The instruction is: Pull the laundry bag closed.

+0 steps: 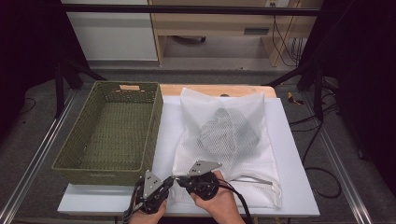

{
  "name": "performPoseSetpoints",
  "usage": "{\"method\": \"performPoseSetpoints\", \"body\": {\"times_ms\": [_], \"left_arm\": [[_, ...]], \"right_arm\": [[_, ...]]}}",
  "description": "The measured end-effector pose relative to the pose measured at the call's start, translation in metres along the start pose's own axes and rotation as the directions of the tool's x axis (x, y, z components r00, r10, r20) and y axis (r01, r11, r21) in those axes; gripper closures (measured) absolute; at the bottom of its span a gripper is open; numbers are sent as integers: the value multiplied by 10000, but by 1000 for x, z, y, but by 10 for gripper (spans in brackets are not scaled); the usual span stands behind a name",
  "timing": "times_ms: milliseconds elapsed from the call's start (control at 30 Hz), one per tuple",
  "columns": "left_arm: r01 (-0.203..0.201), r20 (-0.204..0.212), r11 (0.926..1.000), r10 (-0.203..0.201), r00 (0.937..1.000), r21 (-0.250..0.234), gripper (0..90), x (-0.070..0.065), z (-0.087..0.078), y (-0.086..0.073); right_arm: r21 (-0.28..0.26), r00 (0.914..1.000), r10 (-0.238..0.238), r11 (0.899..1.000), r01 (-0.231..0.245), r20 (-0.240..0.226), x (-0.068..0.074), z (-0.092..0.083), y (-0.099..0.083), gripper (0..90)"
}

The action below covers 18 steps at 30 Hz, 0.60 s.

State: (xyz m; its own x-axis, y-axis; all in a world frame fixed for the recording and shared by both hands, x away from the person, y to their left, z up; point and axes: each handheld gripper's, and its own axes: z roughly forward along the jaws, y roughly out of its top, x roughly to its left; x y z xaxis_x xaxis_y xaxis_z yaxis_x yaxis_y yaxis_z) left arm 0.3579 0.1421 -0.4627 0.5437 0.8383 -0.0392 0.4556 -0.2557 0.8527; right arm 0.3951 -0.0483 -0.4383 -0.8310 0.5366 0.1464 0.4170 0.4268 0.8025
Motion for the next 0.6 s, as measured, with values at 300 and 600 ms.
{"method": "performPoseSetpoints", "body": {"times_ms": [300, 600], "left_arm": [[69, -26, 10000, -69, 10000, -18, 893, 1, 1, 0], [-92, 108, 9999, 92, 9999, 45, 889, 0, 3, 0]], "right_arm": [[58, 9985, 534, 9986, -534, -91, -15, -4, -9, 870], [-103, 9979, 638, 9979, -639, -78, -20, -5, -12, 867]]}}
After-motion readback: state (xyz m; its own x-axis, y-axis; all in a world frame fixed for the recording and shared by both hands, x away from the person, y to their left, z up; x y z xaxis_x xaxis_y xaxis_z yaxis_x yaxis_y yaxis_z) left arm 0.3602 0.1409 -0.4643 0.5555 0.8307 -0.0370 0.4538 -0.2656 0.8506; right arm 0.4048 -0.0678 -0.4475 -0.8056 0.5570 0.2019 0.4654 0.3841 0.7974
